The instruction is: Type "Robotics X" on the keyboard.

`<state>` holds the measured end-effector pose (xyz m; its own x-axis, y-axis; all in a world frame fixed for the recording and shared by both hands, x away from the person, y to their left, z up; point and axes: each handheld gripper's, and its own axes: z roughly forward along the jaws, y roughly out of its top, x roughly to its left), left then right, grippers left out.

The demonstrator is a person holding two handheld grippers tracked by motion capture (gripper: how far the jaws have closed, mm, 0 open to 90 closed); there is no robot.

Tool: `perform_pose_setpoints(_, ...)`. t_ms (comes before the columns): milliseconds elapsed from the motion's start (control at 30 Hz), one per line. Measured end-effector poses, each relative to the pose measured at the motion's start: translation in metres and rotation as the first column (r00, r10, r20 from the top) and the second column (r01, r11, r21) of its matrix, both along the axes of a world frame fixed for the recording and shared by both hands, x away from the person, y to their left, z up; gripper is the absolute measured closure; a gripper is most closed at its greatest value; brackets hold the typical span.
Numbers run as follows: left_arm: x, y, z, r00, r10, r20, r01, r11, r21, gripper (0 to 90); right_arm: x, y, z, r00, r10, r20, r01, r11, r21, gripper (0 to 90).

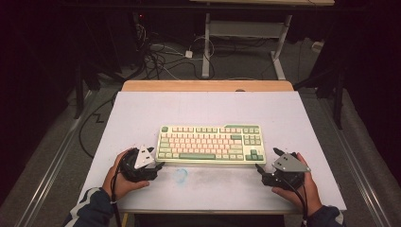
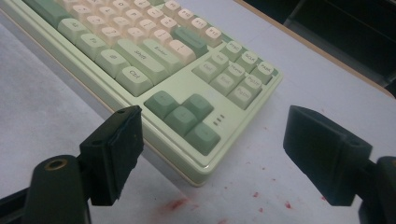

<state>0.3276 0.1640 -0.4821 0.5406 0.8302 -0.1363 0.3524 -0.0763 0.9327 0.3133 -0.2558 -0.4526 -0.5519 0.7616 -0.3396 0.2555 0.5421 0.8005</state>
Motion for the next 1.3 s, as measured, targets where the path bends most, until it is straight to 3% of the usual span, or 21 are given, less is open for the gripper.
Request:
perform_pose_setpoints(267, -0.002, 0.003, -0.001, 0.9997, -0.005, -0.023, 0.005, 1.0, -0.002, 40.7, -0.001, 0.001, 0.002, 0.9999, 0.015, 0.006, -0.016, 0.9996, 0.025, 17.9)
perform_pose_setpoints(500, -0.004, 0.003, 0.005, 0.9967, -0.056, -0.059, 0.054, 0.9982, -0.026, 70.3, -0.001, 0.0, 0.002, 0.9998, 0.012, 0.014, -0.012, 0.9993, 0.036, 17.8)
perform_pose_setpoints(600, -0.005, 0.001, 0.01, 0.9951, -0.07, -0.069, 0.067, 0.9964, -0.053, 79.9, -0.001, 0.0, 0.003, 0.9998, 0.013, 0.014, -0.014, 0.9992, 0.038, 17.7)
perform_pose_setpoints(700, -0.006, -0.003, 0.013, 0.9932, -0.088, -0.076, 0.085, 0.9955, -0.043, 86.4, -0.001, 0.001, 0.002, 0.9999, 0.011, 0.01, -0.012, 0.9994, 0.033, 17.7)
perform_pose_setpoints(767, -0.005, -0.006, 0.013, 0.992, -0.097, -0.081, 0.095, 0.995, -0.03, 87.0, -0.001, 0.002, 0.001, 0.9999, 0.012, 0.007, -0.013, 0.9996, 0.026, 17.8)
perform_pose_setpoints(1100, 0.008, -0.032, 0.022, 0.9905, -0.109, -0.084, 0.105, 0.9928, -0.057, 87.0, 0.0, 0.003, 0.0, 1.0, 0.002, 0.001, -0.002, 0.9999, 0.011, 17.9)
perform_pose_setpoints(1300, 0.013, -0.053, 0.023, 0.9889, -0.124, -0.082, 0.122, 0.992, -0.03, 87.0, 0.001, 0.003, -0.001, 1.0, 0.0, -0.004, 0.0, 1.0, 0.006, 18.1)
